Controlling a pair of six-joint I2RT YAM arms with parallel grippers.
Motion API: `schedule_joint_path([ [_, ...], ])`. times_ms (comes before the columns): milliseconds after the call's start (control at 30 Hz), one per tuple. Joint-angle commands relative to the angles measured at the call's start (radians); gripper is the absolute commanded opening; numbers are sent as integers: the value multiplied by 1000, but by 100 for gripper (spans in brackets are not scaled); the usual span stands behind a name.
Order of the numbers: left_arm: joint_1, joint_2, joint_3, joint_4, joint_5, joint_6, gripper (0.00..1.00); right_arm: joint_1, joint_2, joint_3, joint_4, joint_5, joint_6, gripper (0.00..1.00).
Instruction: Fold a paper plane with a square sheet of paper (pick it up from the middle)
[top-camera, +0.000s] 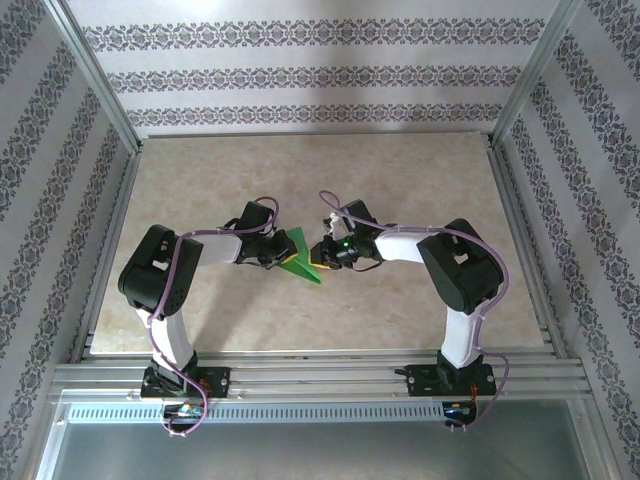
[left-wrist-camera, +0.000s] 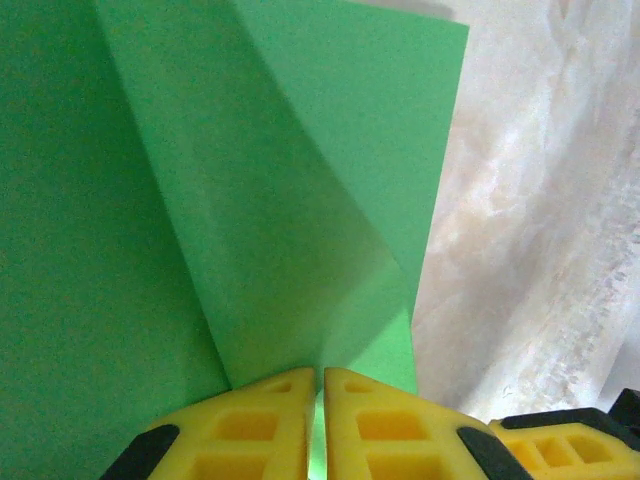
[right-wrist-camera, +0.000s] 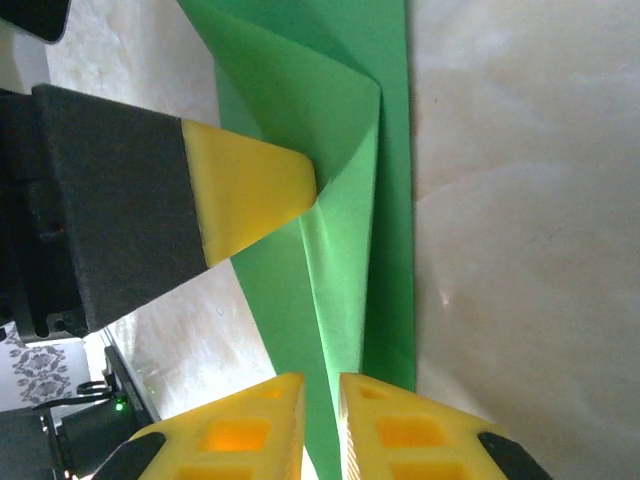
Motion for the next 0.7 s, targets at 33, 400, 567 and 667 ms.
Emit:
schedule_joint_path([
  [33,12,46,-31,-50,-21,23,14,18,18,37,5,-50,-15,18],
  [400,11,29,-28,-39,-5,15,18,18,49,26,5,-34,-14,17],
  [567,12,6,-28,1,15,2,19,18,61,28,7,-35,-14,17],
  [667,11,-9,-25,36,32,-7,20,17,65,27,9,-36,-15,17],
])
